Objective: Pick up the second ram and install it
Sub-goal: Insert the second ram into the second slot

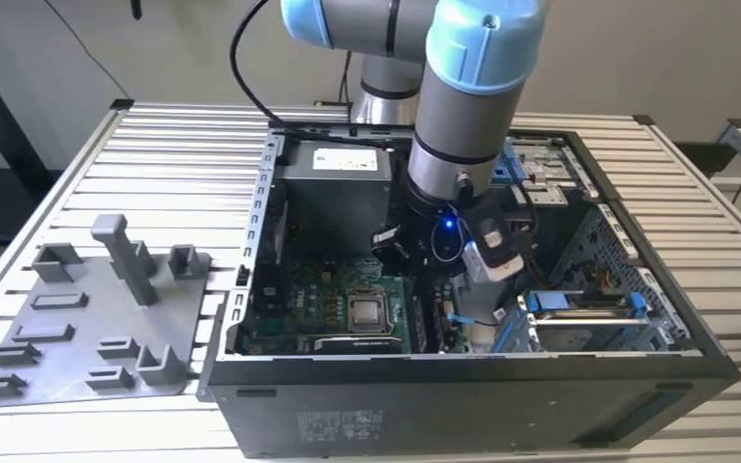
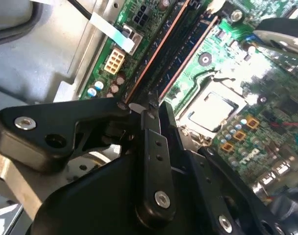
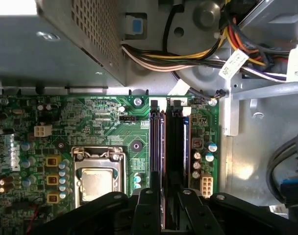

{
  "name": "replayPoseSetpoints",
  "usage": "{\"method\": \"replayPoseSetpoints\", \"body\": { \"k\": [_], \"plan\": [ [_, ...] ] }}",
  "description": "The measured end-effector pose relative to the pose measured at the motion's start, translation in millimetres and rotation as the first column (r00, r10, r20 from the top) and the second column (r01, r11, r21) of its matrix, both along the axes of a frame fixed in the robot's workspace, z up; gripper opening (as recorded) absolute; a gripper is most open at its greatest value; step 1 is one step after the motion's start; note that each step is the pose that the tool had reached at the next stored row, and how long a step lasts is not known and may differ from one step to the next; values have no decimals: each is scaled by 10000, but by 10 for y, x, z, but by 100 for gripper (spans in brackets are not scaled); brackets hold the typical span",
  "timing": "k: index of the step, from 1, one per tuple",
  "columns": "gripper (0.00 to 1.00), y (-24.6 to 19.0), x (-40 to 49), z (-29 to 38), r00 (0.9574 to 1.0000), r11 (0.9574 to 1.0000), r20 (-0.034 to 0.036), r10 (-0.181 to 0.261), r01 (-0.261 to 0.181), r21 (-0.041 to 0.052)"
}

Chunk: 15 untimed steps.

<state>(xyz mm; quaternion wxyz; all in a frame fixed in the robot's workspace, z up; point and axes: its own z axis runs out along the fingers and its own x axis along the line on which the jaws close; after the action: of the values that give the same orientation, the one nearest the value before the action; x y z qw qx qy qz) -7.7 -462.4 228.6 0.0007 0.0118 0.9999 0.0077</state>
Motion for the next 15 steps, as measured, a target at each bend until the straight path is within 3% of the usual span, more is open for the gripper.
{"method": "replayPoseSetpoints", "body": {
  "k": [5, 8, 11, 15],
  "plan": [
    [22, 0, 1, 213, 10000, 10000, 0, 1, -1, 2],
    [22, 0, 0, 214, 10000, 10000, 0, 1, -1, -2],
    [11, 0, 1, 215, 10000, 10000, 0, 1, -1, -5],
    [11, 0, 0, 215, 10000, 10000, 0, 0, 0, -9]
  ]
}}
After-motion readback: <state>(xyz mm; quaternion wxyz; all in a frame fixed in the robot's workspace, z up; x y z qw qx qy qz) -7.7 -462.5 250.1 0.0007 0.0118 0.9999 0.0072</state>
